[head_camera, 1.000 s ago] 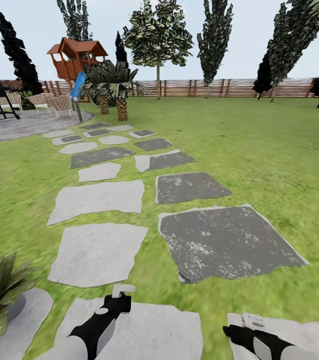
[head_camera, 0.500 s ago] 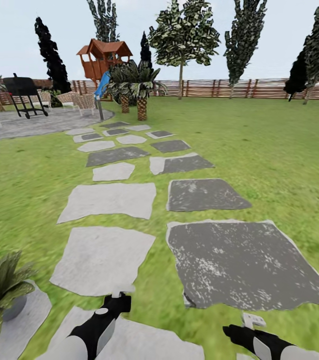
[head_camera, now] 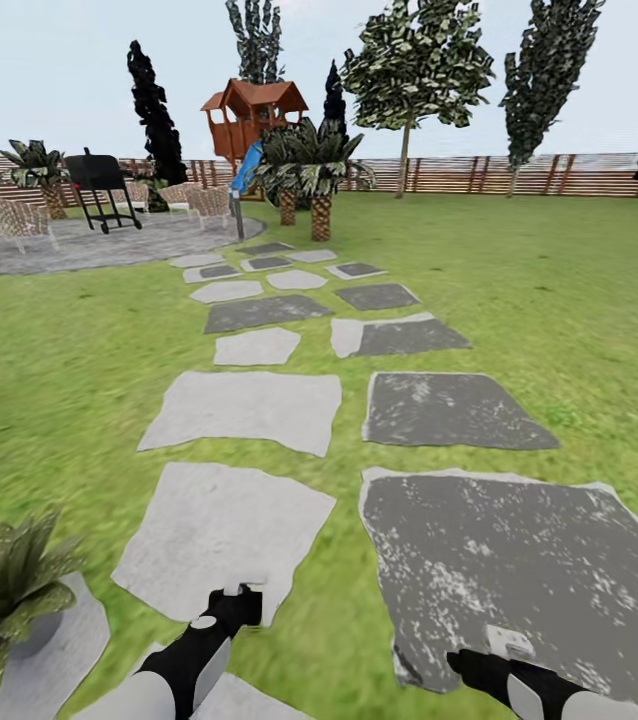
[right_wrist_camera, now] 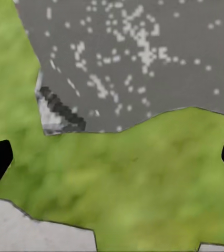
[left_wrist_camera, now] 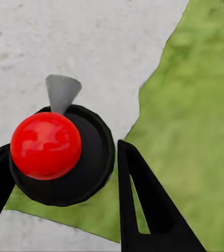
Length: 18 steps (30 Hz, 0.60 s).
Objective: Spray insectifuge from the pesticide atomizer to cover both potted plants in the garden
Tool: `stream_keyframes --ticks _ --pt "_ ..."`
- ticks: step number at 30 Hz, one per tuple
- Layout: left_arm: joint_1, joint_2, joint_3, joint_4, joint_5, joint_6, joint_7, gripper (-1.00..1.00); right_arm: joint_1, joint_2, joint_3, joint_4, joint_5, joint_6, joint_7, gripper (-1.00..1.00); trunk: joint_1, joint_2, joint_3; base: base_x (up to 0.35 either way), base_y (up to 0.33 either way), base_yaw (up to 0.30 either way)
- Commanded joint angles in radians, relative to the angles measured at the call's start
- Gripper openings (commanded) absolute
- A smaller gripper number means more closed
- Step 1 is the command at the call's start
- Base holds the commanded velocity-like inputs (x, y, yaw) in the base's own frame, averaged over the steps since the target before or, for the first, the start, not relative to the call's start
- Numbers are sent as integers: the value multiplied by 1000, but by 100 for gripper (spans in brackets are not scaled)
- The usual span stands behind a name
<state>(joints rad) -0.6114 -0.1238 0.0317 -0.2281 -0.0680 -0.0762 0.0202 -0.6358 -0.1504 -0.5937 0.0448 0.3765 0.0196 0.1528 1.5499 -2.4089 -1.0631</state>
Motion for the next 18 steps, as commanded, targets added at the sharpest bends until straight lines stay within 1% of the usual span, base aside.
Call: stream_keyframes --ticks 1,7,10,14,18 --pt "-1 0 3 1 -7 -4 2 -100 -1 -1 -9 1 8 2 2 100 0 0 -1 334 0 26" --pt "-1 0 3 2 -7 -4 1 -100 0 -2 -9 1 8 2 2 100 0 0 -1 334 0 11" --pt "-1 0 2 2 -7 -4 1 -100 -1 -2 -9 2 8 2 2 100 0 0 -1 334 0 82" --pt "-1 0 2 2 -7 -4 1 -100 -1 -3 -9 1 8 2 2 100 0 0 -1 334 0 140" --pt "-1 0 2 3 -7 -4 1 -100 -1 -2 -9 1 9 2 2 100 0 0 -1 334 0 230"
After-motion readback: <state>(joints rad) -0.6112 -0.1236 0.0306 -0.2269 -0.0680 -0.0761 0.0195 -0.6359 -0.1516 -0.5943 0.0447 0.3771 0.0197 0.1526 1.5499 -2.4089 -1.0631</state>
